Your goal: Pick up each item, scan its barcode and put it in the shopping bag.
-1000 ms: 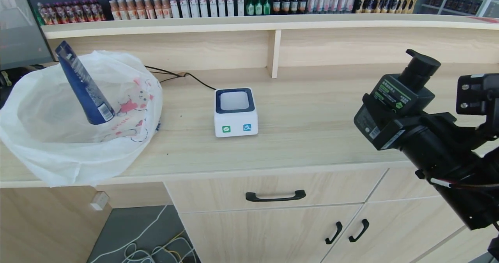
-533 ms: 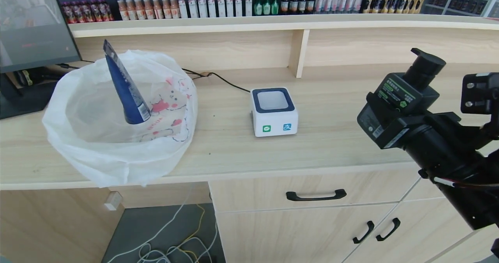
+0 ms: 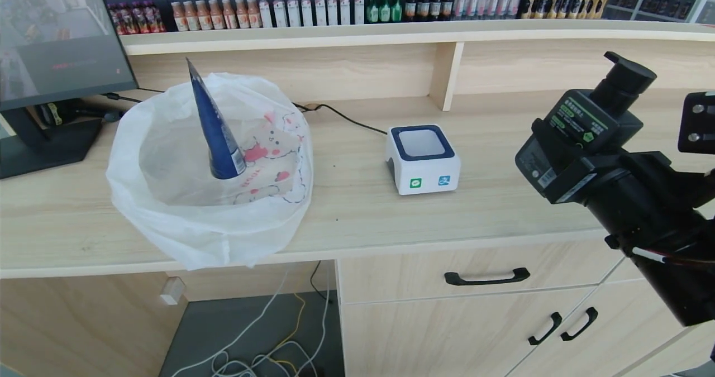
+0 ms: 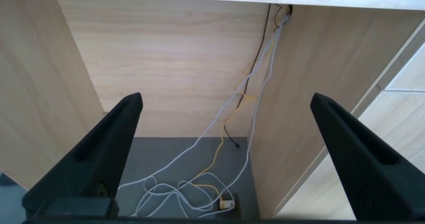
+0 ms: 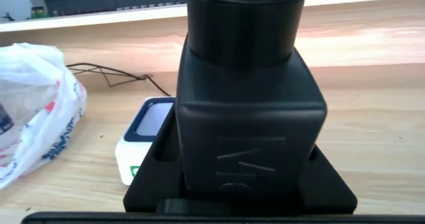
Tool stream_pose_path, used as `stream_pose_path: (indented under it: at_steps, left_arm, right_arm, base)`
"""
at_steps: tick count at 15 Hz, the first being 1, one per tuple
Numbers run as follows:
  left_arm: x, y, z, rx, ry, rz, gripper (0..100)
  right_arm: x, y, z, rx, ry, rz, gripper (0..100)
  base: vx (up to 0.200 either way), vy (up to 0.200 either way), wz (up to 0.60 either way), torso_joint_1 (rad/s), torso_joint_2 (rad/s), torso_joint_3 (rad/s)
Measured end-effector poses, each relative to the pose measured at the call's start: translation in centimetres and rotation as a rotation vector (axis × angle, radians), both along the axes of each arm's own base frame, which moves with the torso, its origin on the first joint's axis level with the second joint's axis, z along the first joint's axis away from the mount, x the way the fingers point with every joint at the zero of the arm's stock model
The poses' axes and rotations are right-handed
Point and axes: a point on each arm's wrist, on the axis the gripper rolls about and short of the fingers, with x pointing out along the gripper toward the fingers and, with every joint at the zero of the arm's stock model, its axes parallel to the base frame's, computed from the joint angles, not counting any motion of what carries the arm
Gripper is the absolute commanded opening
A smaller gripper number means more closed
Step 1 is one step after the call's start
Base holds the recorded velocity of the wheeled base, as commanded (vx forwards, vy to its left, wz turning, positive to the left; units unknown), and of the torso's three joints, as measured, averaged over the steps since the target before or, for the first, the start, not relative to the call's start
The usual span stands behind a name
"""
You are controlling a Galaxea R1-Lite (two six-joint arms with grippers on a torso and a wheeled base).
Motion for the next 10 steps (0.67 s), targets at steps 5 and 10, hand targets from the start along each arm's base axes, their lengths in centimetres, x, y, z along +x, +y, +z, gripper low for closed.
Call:
stream_pose_path:
  at_steps: [5,10]
  left_arm:
    - [0.0,0.0,0.0,0.0,0.0,0.0,100]
    - [0.0,0.0,0.0,0.001,0.0,-0.001,100]
  right_arm:
    - [1.1,1.0,0.8,-0.029,-0.029,-0.005,0]
    - [4.1,3.1,2.7,-0.136,-0.13,-0.007,0]
  base:
    - [0.0,0.0,0.0,0.0,0.0,0.0]
    - [0.0,0.0,0.0,0.0,0.0,0.0]
